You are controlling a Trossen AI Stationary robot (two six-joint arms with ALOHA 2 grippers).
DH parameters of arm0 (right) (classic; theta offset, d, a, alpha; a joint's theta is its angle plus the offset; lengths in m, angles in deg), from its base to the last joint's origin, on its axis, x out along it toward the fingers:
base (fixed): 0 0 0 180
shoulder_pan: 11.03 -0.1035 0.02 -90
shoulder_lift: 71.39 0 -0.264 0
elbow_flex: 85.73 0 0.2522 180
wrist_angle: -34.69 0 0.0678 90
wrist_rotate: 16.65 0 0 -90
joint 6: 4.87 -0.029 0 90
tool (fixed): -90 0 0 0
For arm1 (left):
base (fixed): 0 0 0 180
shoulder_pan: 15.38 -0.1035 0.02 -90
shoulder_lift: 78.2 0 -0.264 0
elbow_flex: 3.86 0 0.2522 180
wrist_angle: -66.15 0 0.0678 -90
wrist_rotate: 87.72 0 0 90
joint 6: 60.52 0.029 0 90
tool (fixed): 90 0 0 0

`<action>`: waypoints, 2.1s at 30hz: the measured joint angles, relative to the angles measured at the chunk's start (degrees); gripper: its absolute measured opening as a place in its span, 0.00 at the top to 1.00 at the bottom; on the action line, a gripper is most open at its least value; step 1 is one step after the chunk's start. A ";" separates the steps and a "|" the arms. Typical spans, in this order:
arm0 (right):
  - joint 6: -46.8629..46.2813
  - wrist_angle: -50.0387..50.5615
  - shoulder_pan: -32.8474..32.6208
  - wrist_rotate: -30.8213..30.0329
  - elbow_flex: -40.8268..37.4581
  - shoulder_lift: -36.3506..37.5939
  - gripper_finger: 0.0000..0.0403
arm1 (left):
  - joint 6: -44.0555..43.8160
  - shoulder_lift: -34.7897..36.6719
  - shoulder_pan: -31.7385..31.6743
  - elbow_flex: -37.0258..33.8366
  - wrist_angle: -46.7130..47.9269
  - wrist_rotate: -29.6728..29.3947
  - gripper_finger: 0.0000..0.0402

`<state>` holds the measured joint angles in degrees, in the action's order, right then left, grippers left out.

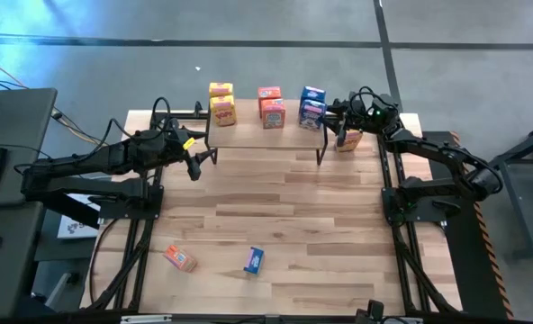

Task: Stack cereal on shelf
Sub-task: Put the top blue cereal box aligned with the other blue cereal box on the shelf

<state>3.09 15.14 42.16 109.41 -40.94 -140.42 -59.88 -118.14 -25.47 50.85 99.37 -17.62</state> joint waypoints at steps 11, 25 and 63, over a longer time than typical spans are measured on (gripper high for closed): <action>0.00 -0.04 0.02 0.29 0.00 -0.01 0.49 | 0.00 0.00 -0.01 0.00 0.00 -0.01 0.35; -0.42 2.49 0.02 -0.95 -0.02 2.70 0.31 | 0.00 0.00 -0.01 0.00 -0.01 0.00 0.35; -5.55 17.18 -16.61 -19.53 -0.02 9.28 0.31 | 0.00 -0.01 -0.01 0.00 0.00 0.00 0.35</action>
<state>-2.46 32.33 25.55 89.87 -40.96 -131.14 -59.88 -118.16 -25.48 50.85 99.37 -17.62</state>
